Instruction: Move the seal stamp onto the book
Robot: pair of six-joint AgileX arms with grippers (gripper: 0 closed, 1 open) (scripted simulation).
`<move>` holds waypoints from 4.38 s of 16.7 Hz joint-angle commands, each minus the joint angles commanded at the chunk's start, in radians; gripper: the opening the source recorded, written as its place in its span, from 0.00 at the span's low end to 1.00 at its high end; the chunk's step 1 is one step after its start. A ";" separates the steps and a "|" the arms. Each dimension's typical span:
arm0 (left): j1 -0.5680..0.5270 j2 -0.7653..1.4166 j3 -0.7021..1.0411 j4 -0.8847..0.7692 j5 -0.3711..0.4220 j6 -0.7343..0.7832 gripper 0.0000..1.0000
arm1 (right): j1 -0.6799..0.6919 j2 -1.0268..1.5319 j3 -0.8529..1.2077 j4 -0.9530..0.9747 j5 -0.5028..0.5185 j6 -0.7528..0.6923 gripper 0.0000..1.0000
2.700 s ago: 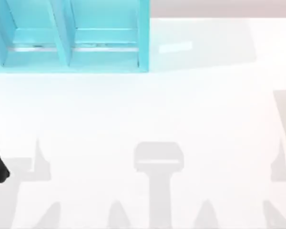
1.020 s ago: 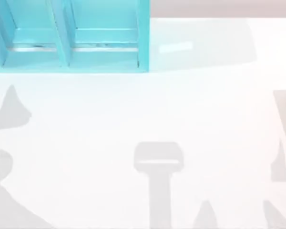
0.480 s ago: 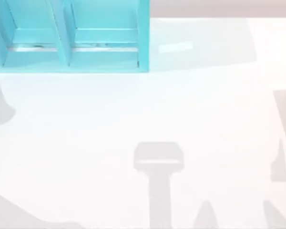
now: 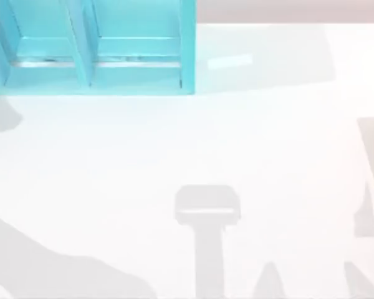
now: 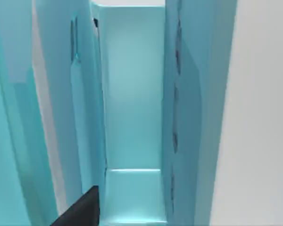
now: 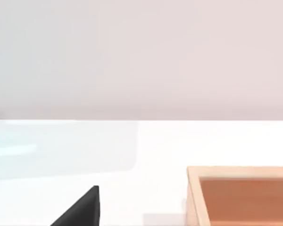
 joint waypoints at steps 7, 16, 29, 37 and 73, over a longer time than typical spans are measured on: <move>-0.054 0.099 0.191 -0.089 -0.052 -0.008 1.00 | 0.000 0.000 0.000 0.000 0.000 0.000 1.00; -0.054 0.099 0.191 -0.089 -0.052 -0.008 0.55 | 0.000 0.000 0.000 0.000 0.000 0.000 1.00; -0.054 0.099 0.191 -0.089 -0.052 -0.008 0.00 | 0.000 0.000 0.000 0.000 0.000 0.000 1.00; -0.013 -0.016 0.139 -0.151 -0.021 -0.001 0.00 | 0.000 0.000 0.000 0.000 0.000 0.000 1.00; -0.744 -0.835 -0.126 -0.678 -0.695 -1.046 0.00 | 0.000 0.000 0.000 0.000 0.000 0.000 1.00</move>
